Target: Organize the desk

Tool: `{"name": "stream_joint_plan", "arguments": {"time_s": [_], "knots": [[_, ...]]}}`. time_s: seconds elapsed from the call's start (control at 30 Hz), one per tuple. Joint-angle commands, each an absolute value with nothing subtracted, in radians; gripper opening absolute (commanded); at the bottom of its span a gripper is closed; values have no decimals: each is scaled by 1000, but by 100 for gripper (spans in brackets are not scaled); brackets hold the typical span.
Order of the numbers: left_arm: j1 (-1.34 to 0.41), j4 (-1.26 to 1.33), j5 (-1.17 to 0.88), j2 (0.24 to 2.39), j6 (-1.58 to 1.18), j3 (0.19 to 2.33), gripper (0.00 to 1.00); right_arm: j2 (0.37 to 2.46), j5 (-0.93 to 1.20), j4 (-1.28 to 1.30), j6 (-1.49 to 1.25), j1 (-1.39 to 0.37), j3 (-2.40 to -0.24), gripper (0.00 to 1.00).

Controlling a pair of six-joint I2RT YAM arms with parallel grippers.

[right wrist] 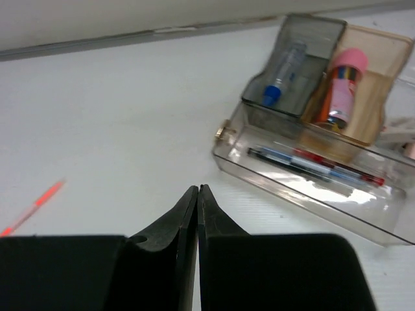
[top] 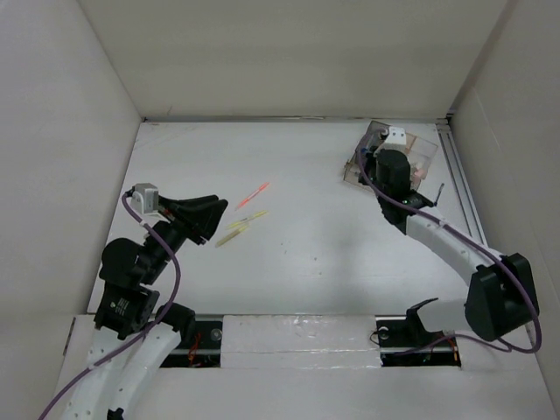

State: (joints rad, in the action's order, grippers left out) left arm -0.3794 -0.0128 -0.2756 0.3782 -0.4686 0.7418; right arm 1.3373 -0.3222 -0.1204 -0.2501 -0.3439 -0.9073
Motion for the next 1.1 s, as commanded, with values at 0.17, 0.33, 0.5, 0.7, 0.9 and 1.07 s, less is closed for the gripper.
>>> {"name": "stream_joint_plan", "arguments": {"time_s": [0.17, 0.33, 0.5, 0.7, 0.9, 1.07], "knots": [[-377, 58, -334, 491, -463, 741, 31, 1275, -323, -175, -331, -310, -827, 5], [-377, 68, -394, 589, -465, 765, 32, 1051, -175, -109, -324, -273, -847, 7], [-458, 11, -379, 761, -449, 870, 32, 795, -195, 91, -299, -273, -1046, 18], [-659, -30, -215, 1018, -416, 1089, 32, 638, -163, 285, -281, -221, -1216, 25], [-1201, -279, 302, 1495, -163, 1630, 32, 612, -84, 383, -250, -221, -1353, 26], [-1210, -140, 141, 1739, -216, 1680, 31, 568, -83, 425, -226, -221, -1394, 7]]}}
